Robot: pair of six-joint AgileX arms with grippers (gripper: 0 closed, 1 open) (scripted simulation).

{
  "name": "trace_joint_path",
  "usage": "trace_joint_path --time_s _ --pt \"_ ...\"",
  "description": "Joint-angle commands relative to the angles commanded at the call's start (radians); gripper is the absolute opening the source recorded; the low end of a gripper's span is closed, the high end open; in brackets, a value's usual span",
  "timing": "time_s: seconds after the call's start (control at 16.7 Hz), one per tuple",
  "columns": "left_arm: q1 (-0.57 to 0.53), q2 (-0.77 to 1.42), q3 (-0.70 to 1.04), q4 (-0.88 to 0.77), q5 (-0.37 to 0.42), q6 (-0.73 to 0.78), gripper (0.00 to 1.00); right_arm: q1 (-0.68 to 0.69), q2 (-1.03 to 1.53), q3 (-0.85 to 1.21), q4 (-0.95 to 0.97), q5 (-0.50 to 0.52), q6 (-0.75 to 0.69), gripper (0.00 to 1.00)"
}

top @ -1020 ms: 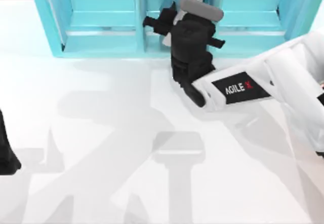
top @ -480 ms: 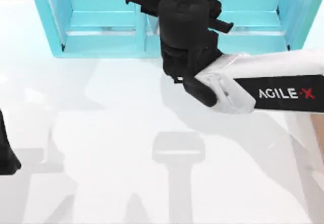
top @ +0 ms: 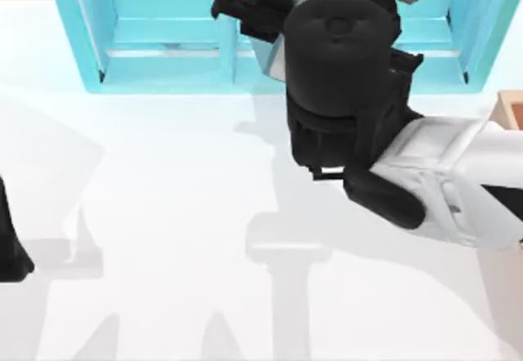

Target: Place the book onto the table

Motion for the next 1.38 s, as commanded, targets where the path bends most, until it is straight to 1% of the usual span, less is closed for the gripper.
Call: trace_joint_path --time_s 0.36,0.54,0.72,1.14,1.26,1.38 --pt "0.000 0.000 0.000 0.000 0.000 0.000 1.00 0.007 0.000 -0.007 -0.001 0.004 -0.013 0.00" --pt "0.000 0.000 0.000 0.000 0.000 0.000 1.00 0.080 -0.038 -0.072 -0.019 0.037 -0.111 0.00" --pt "0.000 0.000 0.000 0.000 0.000 0.000 1.00 0.200 -0.103 -0.197 -0.063 0.090 -0.305 0.00" --pt "0.000 0.000 0.000 0.000 0.000 0.000 1.00 0.532 -0.336 -0.609 -0.214 0.210 -0.962 0.00" --pt "0.000 0.000 0.000 0.000 0.000 0.000 1.00 0.610 -0.409 -0.713 -0.251 0.233 -1.104 0.00" --pt "0.000 0.000 0.000 0.000 0.000 0.000 1.00 0.670 -0.471 -0.794 -0.278 0.249 -1.203 0.00"
